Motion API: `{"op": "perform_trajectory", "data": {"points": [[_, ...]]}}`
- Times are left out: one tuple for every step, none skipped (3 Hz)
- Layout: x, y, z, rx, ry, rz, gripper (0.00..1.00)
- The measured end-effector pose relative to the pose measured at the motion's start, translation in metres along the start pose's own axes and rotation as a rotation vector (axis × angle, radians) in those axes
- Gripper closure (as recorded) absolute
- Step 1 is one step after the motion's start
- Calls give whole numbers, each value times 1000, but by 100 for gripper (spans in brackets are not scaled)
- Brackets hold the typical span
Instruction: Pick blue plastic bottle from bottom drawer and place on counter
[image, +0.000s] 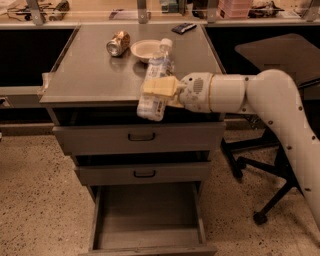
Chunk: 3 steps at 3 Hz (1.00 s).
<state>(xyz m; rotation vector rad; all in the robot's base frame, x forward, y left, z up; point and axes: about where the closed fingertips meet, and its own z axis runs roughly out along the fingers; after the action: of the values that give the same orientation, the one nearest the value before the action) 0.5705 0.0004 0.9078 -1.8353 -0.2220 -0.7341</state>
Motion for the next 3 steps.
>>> {"op": "perform_trajectory", "data": {"points": [[63, 3, -1, -148, 78, 53, 100], [78, 5, -8, -199, 111, 99, 100], [75, 4, -6, -186, 104, 101, 100]]}}
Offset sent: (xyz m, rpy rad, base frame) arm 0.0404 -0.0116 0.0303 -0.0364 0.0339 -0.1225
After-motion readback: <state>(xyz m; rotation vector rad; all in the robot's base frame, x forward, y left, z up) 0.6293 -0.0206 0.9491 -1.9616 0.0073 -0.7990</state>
